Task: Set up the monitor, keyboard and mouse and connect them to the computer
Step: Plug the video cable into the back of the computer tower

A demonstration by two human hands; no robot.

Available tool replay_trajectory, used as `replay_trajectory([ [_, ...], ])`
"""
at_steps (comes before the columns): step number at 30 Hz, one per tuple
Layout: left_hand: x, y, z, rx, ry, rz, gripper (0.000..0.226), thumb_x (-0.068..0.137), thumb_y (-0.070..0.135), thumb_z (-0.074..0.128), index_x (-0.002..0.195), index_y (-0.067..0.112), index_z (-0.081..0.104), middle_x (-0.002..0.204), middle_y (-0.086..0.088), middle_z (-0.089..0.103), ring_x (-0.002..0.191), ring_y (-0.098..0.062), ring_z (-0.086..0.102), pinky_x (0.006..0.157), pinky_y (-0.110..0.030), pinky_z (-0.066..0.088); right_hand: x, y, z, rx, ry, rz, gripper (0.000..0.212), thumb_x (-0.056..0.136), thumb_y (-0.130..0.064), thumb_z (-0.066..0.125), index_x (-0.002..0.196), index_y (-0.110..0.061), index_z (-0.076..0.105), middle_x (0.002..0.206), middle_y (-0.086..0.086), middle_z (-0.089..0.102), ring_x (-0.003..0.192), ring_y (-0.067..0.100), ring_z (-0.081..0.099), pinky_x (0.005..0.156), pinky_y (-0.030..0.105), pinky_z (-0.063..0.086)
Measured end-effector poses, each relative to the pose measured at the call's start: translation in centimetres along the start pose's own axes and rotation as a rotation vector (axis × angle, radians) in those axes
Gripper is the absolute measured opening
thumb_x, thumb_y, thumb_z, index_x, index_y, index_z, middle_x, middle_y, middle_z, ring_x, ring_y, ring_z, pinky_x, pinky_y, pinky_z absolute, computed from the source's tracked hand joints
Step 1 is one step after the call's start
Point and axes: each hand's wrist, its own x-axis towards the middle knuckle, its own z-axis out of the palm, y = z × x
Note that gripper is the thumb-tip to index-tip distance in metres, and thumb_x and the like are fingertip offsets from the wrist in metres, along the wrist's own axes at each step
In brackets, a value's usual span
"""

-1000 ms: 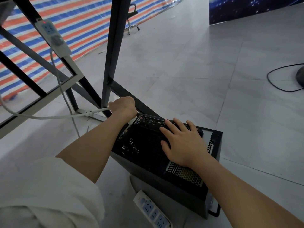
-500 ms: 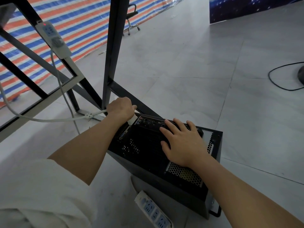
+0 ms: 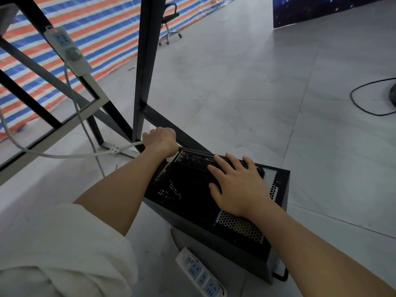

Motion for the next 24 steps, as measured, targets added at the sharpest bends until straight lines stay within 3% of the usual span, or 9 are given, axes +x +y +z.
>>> replay_trajectory([
  [3,-0.3,-0.5,0.5,-0.026,0.076,0.049,0.005,0.092,0.017,0.048,0.093,0.012,0.05,0.114,-0.012,0.056,0.109,-0.029,0.051,0.094,-0.041,0.033,0.0,0.0,-0.1,0.01,-0.01,0.004,0.072,0.082,-0.052,0.002,0.147,-0.029,0.022,0.158,-0.001,0.012,0.146,0.022,0.006,0.115,0.051,0.002],
  [7,-0.4,-1.4,1.2,-0.074,0.162,0.088,0.025,0.095,0.027,0.045,0.106,0.007,0.058,0.112,-0.01,0.058,0.108,-0.028,0.053,0.094,-0.042,0.033,0.0,0.0,-0.1,0.015,-0.012,0.009,0.07,0.083,-0.052,0.003,0.147,-0.029,0.022,0.158,-0.001,0.012,0.146,0.022,0.006,0.115,0.05,0.002],
  [11,-0.1,-2.5,0.4,-0.171,0.047,0.075,0.03,0.089,0.042,0.056,0.091,0.016,0.07,0.095,-0.002,0.068,0.096,-0.023,0.059,0.089,-0.038,0.037,0.0,0.0,-0.1,-0.012,-0.017,0.004,0.085,0.072,-0.053,-0.01,0.147,-0.03,0.022,0.158,-0.001,0.013,0.146,0.022,0.007,0.115,0.05,0.003],
  [14,-0.1,-1.9,0.3,-0.172,0.042,-0.009,0.022,0.084,0.035,0.062,0.093,0.016,0.069,0.095,-0.002,0.066,0.097,-0.025,0.059,0.092,-0.038,0.037,0.0,0.1,0.1,-0.021,-0.017,0.003,0.086,0.071,-0.053,-0.011,0.147,-0.03,0.022,0.158,-0.001,0.013,0.146,0.022,0.007,0.115,0.05,0.003],
  [20,-1.1,-0.7,0.8,-0.133,0.116,-0.078,0.01,0.088,0.021,0.053,0.08,0.015,0.052,0.077,-0.001,0.057,0.094,-0.025,0.058,0.094,-0.039,0.029,0.0,0.1,-0.1,-0.007,-0.032,-0.004,0.083,0.074,-0.054,-0.01,0.148,-0.03,0.02,0.158,-0.001,0.011,0.146,0.021,0.005,0.115,0.049,0.001],
  [22,-2.0,-0.5,0.8,-0.113,0.142,-0.074,0.009,0.09,0.022,0.049,0.084,0.016,0.054,0.091,-0.004,0.063,0.104,-0.025,0.054,0.095,-0.039,0.029,-0.1,0.2,-0.4,0.018,-0.063,0.004,0.067,0.088,-0.054,0.004,0.148,-0.029,0.018,0.159,-0.001,0.007,0.146,0.02,0.0,0.115,0.049,-0.003],
  [24,-3.3,-0.2,1.1,-0.091,0.159,-0.072,0.021,0.092,0.026,0.045,0.102,0.014,0.059,0.115,-0.007,0.06,0.118,-0.026,0.046,0.103,-0.041,0.025,-0.4,0.2,-1.0,0.075,-0.122,0.006,0.056,0.097,-0.047,0.023,0.149,-0.027,0.018,0.159,-0.001,0.004,0.146,0.02,-0.004,0.116,0.048,-0.008],
])
